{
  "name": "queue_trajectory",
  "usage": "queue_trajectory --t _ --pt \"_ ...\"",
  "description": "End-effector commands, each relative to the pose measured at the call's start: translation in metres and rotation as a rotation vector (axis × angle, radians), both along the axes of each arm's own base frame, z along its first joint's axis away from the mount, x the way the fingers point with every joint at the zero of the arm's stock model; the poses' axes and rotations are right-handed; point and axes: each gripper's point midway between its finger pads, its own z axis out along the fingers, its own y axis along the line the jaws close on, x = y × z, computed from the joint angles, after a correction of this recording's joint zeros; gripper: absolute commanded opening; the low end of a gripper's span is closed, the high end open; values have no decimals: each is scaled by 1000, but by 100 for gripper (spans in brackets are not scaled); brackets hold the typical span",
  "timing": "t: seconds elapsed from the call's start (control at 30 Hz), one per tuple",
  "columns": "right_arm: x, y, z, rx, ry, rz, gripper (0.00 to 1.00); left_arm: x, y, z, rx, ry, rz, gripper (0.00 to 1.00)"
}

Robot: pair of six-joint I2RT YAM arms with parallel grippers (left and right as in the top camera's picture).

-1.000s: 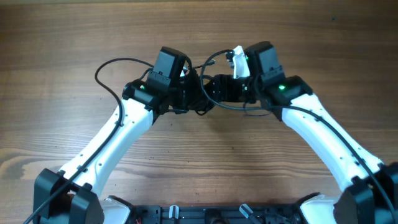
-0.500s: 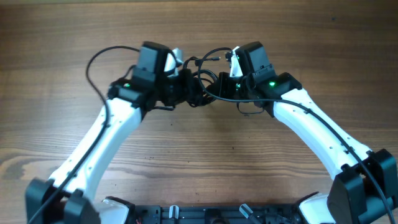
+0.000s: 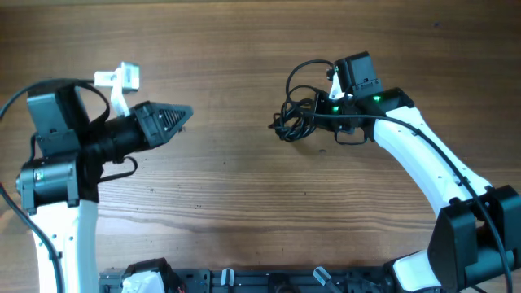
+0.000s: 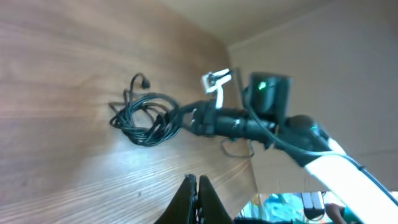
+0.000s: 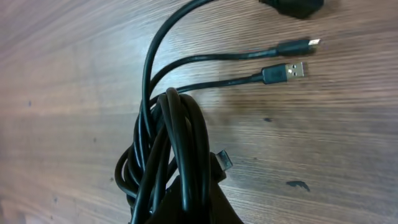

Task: Untangle cables

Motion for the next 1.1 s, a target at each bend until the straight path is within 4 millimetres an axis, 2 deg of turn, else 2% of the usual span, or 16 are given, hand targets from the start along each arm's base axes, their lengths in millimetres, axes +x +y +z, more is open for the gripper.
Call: queue_trajectory --t 0.0,0.17,0.27,0.3,0.33,0.37,0.43,0.47,0.53,0.57,0.7,1.07 --pt "-15 26 11 112 -18 192 4 4 -2 -33 115 51 -32 4" --pt "-52 70 27 238 -100 555 4 12 -20 -70 196 150 -88 4" --pt "-67 86 34 275 -167 711 4 16 -25 -92 264 204 -99 4" --pt "-69 89 35 277 -191 747 4 18 -27 -105 303 235 -105 5" --pt "-69 90 36 279 -208 765 4 19 -28 -116 326 264 -112 9" --pt "-69 90 37 279 -224 783 4 21 -28 -124 338 287 -116 17" --pt "-71 92 38 287 -241 810 4 23 -28 -136 363 285 -159 44" --pt "-74 93 41 307 -252 836 4 25 -29 -141 377 276 -185 54" --pt "-84 99 50 377 -293 914 4 26 -29 -149 394 262 -227 62" --pt "-87 101 52 395 -304 934 4 26 -31 -153 393 253 -258 62" --pt "-93 103 53 409 -303 959 4 20 -53 -158 340 185 -419 65" --pt "-95 102 52 411 -285 954 4 6 -84 -149 278 105 -552 64"
